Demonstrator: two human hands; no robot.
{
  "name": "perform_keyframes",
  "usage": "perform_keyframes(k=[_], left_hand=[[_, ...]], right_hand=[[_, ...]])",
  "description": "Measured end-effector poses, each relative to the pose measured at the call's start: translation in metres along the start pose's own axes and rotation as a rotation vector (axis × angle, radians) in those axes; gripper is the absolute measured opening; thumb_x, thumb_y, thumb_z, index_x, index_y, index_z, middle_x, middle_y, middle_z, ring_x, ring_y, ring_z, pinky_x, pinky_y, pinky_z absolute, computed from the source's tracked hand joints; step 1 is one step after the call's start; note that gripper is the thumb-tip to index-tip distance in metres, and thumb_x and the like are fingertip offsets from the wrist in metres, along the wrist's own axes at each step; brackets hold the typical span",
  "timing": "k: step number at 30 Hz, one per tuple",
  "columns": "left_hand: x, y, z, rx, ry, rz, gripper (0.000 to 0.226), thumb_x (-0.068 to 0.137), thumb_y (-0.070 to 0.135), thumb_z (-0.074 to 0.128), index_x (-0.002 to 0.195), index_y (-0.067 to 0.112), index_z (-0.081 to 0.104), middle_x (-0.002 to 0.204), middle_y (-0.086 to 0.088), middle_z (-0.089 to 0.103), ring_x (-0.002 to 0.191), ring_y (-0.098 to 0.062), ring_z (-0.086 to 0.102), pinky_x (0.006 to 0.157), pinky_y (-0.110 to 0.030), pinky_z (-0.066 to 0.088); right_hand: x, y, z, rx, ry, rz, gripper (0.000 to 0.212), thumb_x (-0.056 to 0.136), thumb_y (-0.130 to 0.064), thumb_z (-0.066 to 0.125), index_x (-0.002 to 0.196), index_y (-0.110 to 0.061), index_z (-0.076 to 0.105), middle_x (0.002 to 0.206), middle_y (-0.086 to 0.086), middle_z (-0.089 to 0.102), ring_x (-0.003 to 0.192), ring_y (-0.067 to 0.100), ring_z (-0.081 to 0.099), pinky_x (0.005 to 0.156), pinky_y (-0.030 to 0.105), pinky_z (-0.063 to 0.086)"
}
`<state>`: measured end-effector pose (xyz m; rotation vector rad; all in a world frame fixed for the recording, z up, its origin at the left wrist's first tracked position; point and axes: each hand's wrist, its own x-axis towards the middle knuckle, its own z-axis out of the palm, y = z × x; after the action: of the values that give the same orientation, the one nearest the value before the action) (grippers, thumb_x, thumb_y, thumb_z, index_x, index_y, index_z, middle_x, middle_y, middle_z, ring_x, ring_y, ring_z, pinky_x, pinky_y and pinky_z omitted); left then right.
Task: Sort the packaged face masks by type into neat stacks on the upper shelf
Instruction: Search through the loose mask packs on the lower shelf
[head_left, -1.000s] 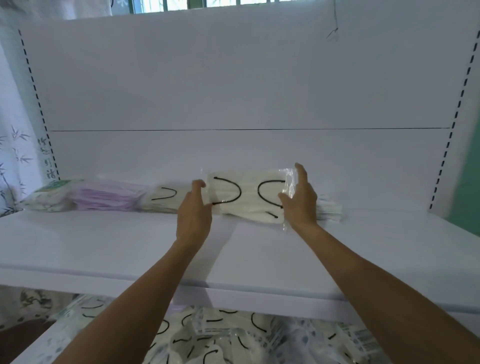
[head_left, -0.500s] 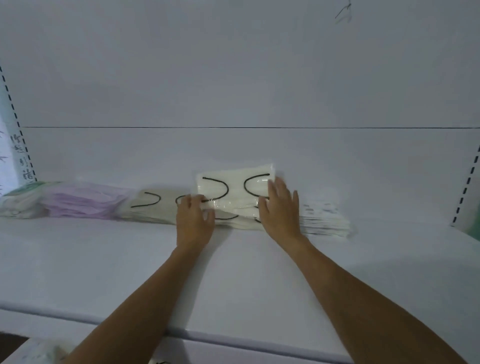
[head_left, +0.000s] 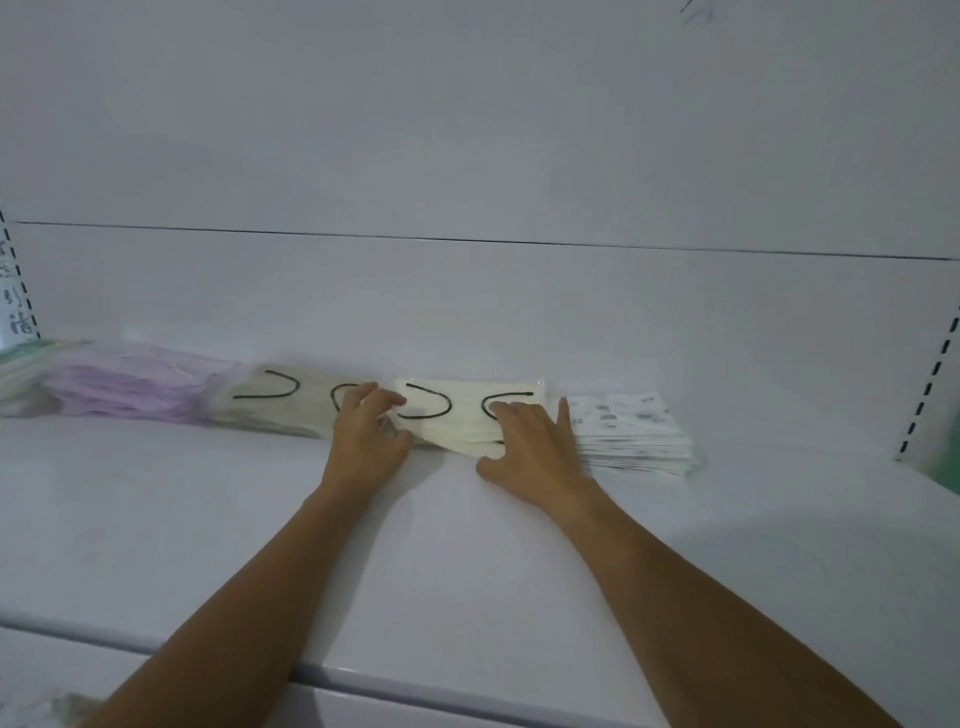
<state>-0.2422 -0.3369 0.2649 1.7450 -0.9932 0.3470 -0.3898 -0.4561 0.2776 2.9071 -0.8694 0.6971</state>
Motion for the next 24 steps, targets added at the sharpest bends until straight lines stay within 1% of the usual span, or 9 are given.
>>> perform_keyframes(k=[2,5,6,8,11,15,19,22,24], left_hand=[[-0.001,0.002,0.0,0.052,-0.054,0.0,0.03,0.073,-0.006,0.067,0.102,0.001,0.068,0.128,-0.023,0.049,0.124,-0.03,0.047,0.1,-0.03,0.04],[-0.002,0.008,0.001,0.125,-0.181,-0.019,0.033,0.076,0.01,0.07,0.107,0.001,0.067,0.135,-0.017,0.044,0.125,-0.027,0.046,0.098,-0.017,0.028],[-0.004,0.009,0.002,0.197,-0.217,-0.017,0.039,0.077,0.022,0.066,0.11,0.001,0.065,0.139,-0.016,0.041,0.125,-0.028,0.045,0.099,-0.021,0.03],[-0.006,0.009,0.005,0.465,-0.241,-0.003,0.048,0.076,0.032,0.053,0.116,0.006,0.061,0.145,-0.015,0.032,0.129,-0.033,0.036,0.102,-0.035,0.032],[-0.006,0.008,0.003,0.632,-0.175,-0.075,0.042,0.083,0.026,0.057,0.125,0.018,0.055,0.143,-0.017,0.027,0.129,-0.036,0.025,0.102,-0.042,0.03],[-0.005,0.011,0.0,0.518,-0.053,-0.019,0.039,0.081,0.013,0.061,0.12,0.015,0.061,0.128,-0.016,0.042,0.114,-0.036,0.043,0.09,-0.041,0.039],[-0.013,0.023,-0.005,0.425,-0.092,0.083,0.02,0.082,0.01,0.059,0.1,0.014,0.067,0.108,-0.005,0.056,0.092,-0.026,0.059,0.07,-0.029,0.04],[-0.022,0.028,-0.012,0.437,-0.185,0.073,0.016,0.085,0.015,0.054,0.097,0.016,0.065,0.102,0.001,0.057,0.094,-0.02,0.059,0.074,-0.029,0.042],[-0.025,0.029,-0.016,0.44,-0.268,0.045,0.017,0.085,0.016,0.052,0.097,0.018,0.064,0.103,0.002,0.058,0.095,-0.018,0.058,0.078,-0.029,0.044]], right_hand=[[0.002,0.003,0.006,-0.052,0.073,-0.013,0.06,0.085,-0.032,0.055,0.14,-0.017,0.035,0.139,0.001,0.042,0.135,0.019,0.03,0.117,0.05,-0.001],[0.007,0.005,0.01,-0.134,0.2,0.048,0.041,0.087,-0.02,0.054,0.126,-0.013,0.05,0.133,0.008,0.047,0.129,0.028,0.035,0.114,0.05,0.011],[0.008,0.005,0.012,-0.156,0.263,0.084,0.036,0.082,-0.018,0.061,0.117,-0.013,0.057,0.125,0.01,0.052,0.121,0.031,0.042,0.109,0.051,0.022],[0.008,0.005,0.01,-0.18,0.382,0.121,0.03,0.065,-0.017,0.077,0.093,-0.013,0.066,0.098,0.01,0.061,0.093,0.031,0.057,0.08,0.044,0.043],[0.007,0.001,0.006,-0.114,0.323,0.069,0.029,0.074,-0.011,0.072,0.101,-0.009,0.06,0.097,0.009,0.059,0.081,0.029,0.062,0.064,0.032,0.037],[0.008,-0.008,0.004,-0.089,0.417,0.015,0.041,0.036,-0.007,0.084,0.07,-0.01,0.061,0.061,0.003,0.057,0.044,0.021,0.054,0.045,0.022,0.029],[0.005,-0.011,0.007,-0.027,0.499,-0.085,0.032,0.041,-0.004,0.076,0.069,-0.013,0.062,0.065,0.001,0.057,0.054,0.02,0.056,0.051,0.022,0.028],[0.003,-0.01,0.0,-0.003,0.504,-0.045,0.036,0.039,0.003,0.072,0.071,-0.011,0.063,0.069,0.004,0.058,0.061,0.025,0.058,0.052,0.027,0.039],[0.0,-0.003,-0.008,0.016,0.478,0.059,0.041,0.044,0.007,0.068,0.083,-0.005,0.062,0.081,0.011,0.059,0.075,0.033,0.06,0.061,0.037,0.045]])
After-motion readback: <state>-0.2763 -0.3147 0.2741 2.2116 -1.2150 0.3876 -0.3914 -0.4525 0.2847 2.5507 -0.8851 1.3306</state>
